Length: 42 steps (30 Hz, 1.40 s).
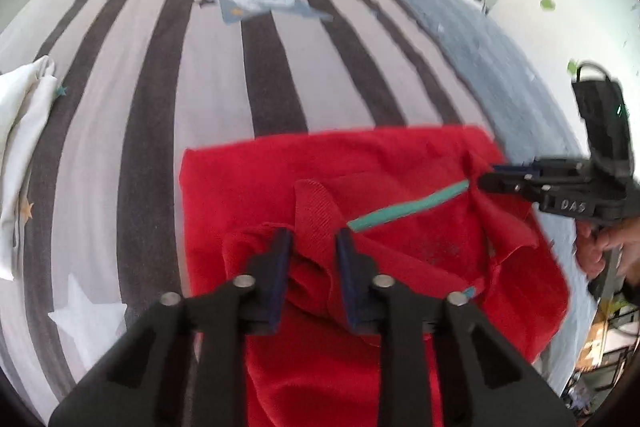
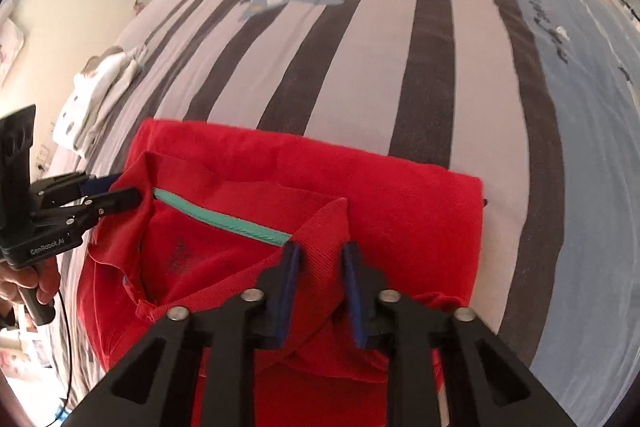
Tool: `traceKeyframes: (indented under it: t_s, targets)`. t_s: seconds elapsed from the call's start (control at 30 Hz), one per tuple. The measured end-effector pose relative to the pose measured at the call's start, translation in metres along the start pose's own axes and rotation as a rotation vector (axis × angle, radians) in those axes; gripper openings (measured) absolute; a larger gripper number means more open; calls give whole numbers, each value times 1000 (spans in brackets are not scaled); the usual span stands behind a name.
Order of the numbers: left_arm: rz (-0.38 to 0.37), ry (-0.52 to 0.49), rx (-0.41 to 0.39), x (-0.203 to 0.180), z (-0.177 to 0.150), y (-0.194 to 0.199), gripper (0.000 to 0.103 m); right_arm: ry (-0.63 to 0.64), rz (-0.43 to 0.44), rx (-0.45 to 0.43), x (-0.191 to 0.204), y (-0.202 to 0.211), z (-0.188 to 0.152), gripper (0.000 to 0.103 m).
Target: Fold clothes
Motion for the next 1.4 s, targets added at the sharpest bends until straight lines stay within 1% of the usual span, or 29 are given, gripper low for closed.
traceKeyframes:
  t_s: [0.07,0.17,0.23,0.3,0.33,0.4,0.43,0.5,0.53,0.57,0.6,0.63,0.7,0.73,0.8,0.87,0.97,1.03,1.1,1.13,1.23,1.27,1.4]
  targets:
    - [-3,9,-53,-3,8,18,16,-10,-1,-67,2,19,5,10]
    - [1,10,-129,-4,24,40,16,14,-18,-190,10,52,18,10]
    - [10,11,-139,-3,35,38,16,32,-31,-236,11,61,30,10]
    - [36,-5,-116,-2,44,18,16,44,-49,-235,8,53,43,10]
    - [54,-10,-83,0,39,4,16,44,-58,-219,4,43,44,10]
    - [86,-17,-9,5,29,-25,16,39,-78,-171,-3,20,40,10]
    - [96,-19,10,5,25,-34,17,38,-88,-137,-5,8,36,10]
    - [95,-11,-6,5,26,-31,18,40,-102,-86,-7,-10,28,12]
    - [89,16,-19,7,27,-25,22,42,-102,-94,-7,-10,28,15]
    - [83,47,-32,11,28,-19,24,30,-94,-112,-7,-5,28,16]
    - [91,73,-48,14,28,-13,29,3,-79,-141,-10,5,29,17]
    - [129,77,-75,18,26,-2,33,-28,-62,-175,-12,17,30,18]
    - [190,47,-128,21,17,20,33,-57,-91,-239,-17,44,27,18]
    - [202,40,-143,21,12,28,33,-58,-111,-257,-18,54,23,18]
    - [200,46,-156,18,-5,47,33,-54,-124,-281,-16,72,10,18]
    - [177,50,-154,9,-30,64,33,-41,-109,-283,-2,86,-14,18]
    - [144,34,-136,-14,-65,74,33,4,-100,-282,27,93,-53,18]
    - [129,14,-129,-28,-76,70,33,53,-107,-285,53,90,-78,18]
    - [124,10,-137,-37,-88,69,33,79,-139,-287,60,86,-97,18]
    - [124,11,-120,-38,-95,66,33,77,-142,-283,61,81,-103,18]
    - [196,5,-38,-22,-111,41,33,81,-183,-257,52,65,-128,18]
    - [210,14,-17,-15,-120,35,33,81,-183,-247,48,60,-134,18]
    - [221,31,-10,4,-137,30,33,123,-175,-242,39,44,-150,18]
Point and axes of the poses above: each gripper's, at about its wrist camera, not at the fingertips, and y roughly against the way its jaws point, x to its left, z to its top, the point moved 7 cm from there along -y, roughly the way its jaws point, and after that the axes turned 3 degrees about z, right-handed, at the moved point
